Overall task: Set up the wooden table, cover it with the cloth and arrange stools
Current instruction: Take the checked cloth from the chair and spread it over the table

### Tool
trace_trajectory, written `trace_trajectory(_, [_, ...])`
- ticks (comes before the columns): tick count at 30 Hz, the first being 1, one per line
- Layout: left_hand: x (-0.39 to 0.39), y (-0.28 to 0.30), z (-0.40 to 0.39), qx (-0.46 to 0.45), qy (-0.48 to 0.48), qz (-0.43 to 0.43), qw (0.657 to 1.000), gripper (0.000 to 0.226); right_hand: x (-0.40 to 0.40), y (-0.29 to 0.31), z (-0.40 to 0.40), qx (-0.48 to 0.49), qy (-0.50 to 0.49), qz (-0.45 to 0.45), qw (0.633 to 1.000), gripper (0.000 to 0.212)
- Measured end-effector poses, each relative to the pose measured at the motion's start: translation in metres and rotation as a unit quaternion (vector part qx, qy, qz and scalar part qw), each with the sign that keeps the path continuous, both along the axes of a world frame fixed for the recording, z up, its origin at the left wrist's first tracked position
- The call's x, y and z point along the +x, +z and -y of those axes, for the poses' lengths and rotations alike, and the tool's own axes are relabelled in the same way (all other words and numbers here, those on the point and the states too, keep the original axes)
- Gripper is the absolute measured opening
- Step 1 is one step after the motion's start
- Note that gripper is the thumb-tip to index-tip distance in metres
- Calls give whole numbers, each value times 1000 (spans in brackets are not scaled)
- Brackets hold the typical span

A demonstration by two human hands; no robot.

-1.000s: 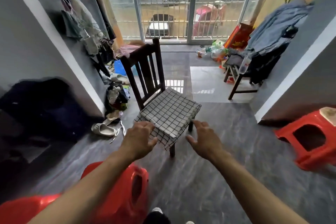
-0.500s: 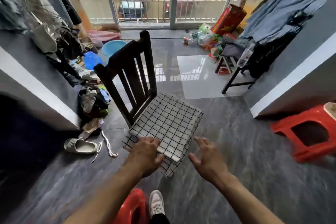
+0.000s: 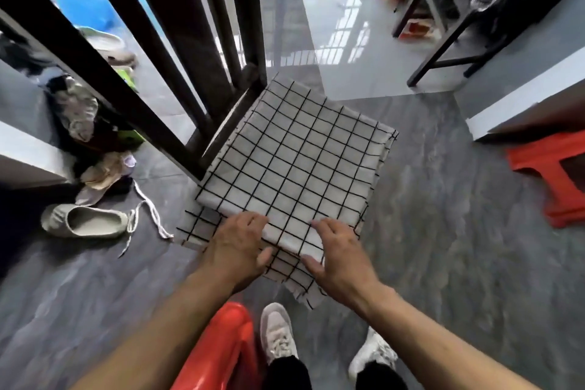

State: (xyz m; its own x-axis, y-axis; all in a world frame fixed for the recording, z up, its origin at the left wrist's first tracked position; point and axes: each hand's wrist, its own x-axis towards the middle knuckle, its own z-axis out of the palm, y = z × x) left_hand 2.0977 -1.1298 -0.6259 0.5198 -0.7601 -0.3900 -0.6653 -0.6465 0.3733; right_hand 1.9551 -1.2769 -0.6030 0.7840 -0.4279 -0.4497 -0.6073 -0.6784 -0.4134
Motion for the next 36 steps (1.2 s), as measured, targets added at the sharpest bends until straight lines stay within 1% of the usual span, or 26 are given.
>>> trace_trajectory(5, [21,-65,1,18,-50,46,997,64,16,-66,-15,-14,22,1,1000,73])
trace_trajectory(8, [26,-80,-4,18,-92,84,992,68,17,-88,-19,-52,29,10,998,72])
trace_trajectory(11, [32,-88,-8,4,-112,111,988,62,18,-105,-22,-88,31,8,996,72])
trace_trajectory(15, [41,-90,-4,-11,-147,141,979,53,16,-112,-27,-103,20,14,994,72])
trace_trajectory(18, [50,-91,2,-35,-159,137,977,49,17,-114,-26,-103,4,13,995,72])
trace_trajectory(20, [54,-90,3,-38,-163,136,976,51,17,-114,-26,-102,3,20,995,66])
trace_trajectory(24, [54,-92,2,-42,-170,139,975,56,17,-112,-24,-92,-20,57,994,43])
trace_trajectory(25, [54,-92,1,-49,-171,145,973,54,17,-112,-23,-93,-20,59,994,39])
trace_trajectory(27, [57,-91,1,-78,-174,154,970,40,17,-111,-21,-97,-7,58,994,35])
trace_trajectory(30, [64,-84,-2,-98,-177,146,968,26,19,-110,-15,-99,16,64,993,30])
trace_trajectory(33, [67,-72,-1,-117,-171,147,967,15,21,-101,-6,-86,-8,93,992,6])
trace_trajectory(34, [66,-65,1,-128,-163,146,967,11,23,-94,0,-85,-21,98,991,3])
trace_trajectory(36, [63,-46,8,-154,-149,149,965,7,24,-74,12,-94,-30,108,989,8])
